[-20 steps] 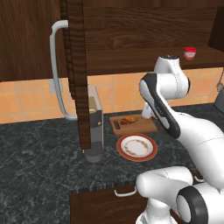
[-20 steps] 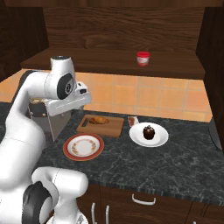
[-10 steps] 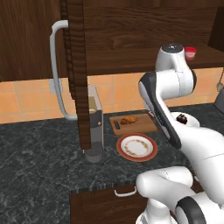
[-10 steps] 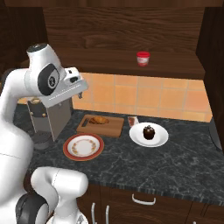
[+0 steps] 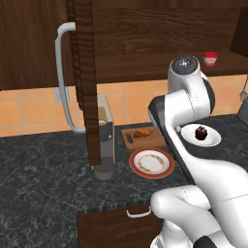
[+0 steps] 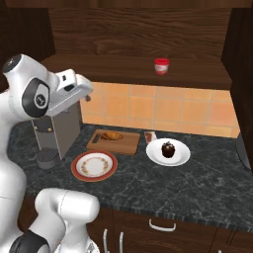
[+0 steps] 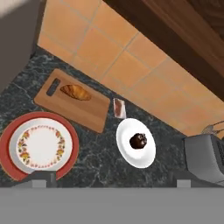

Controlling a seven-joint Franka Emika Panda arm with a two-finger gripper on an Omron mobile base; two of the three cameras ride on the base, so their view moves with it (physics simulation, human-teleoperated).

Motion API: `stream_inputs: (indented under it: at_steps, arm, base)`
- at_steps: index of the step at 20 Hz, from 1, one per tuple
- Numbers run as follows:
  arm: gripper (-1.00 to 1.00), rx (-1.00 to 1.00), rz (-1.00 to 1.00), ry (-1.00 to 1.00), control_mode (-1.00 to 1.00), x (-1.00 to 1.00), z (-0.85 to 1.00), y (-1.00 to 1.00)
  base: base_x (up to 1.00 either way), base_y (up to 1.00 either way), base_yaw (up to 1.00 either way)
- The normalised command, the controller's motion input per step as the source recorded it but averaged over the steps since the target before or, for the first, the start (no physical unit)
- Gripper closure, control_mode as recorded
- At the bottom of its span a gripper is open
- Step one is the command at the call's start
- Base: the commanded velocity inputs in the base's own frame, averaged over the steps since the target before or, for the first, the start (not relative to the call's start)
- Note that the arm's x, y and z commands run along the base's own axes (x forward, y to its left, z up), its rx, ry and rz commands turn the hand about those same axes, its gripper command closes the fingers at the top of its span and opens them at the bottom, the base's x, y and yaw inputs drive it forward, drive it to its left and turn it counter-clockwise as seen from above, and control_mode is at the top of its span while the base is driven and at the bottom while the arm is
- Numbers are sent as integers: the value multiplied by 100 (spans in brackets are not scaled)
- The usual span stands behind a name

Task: From the different types of pastries on the counter, select a croissant and place it on the cutting board. Then retrieve a jar of jam from the cabinet and place it alongside the croissant on the cutting board.

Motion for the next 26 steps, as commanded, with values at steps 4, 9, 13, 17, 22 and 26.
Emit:
stream_inputs:
  at_steps: [4, 9, 13, 17, 22, 26]
  arm:
    - [-100, 29, 0, -51, -100, -1, 89, -58]
    - [-100, 15, 1, -43, -100, -5, 71, -27]
    - [-100, -9, -6, -8, -100, 1, 17, 0]
    - [-100, -19, -22, -24, -100, 20, 71, 0]
    - [-100, 5, -9, -13, -100, 4, 36, -6]
    - [-100, 37, -10, -37, -100, 19, 31, -37]
  base:
    - [0, 0, 0]
    - [0, 0, 0]
    - [0, 0, 0]
    - [0, 0, 0]
    - [0, 0, 0]
    - [0, 0, 0]
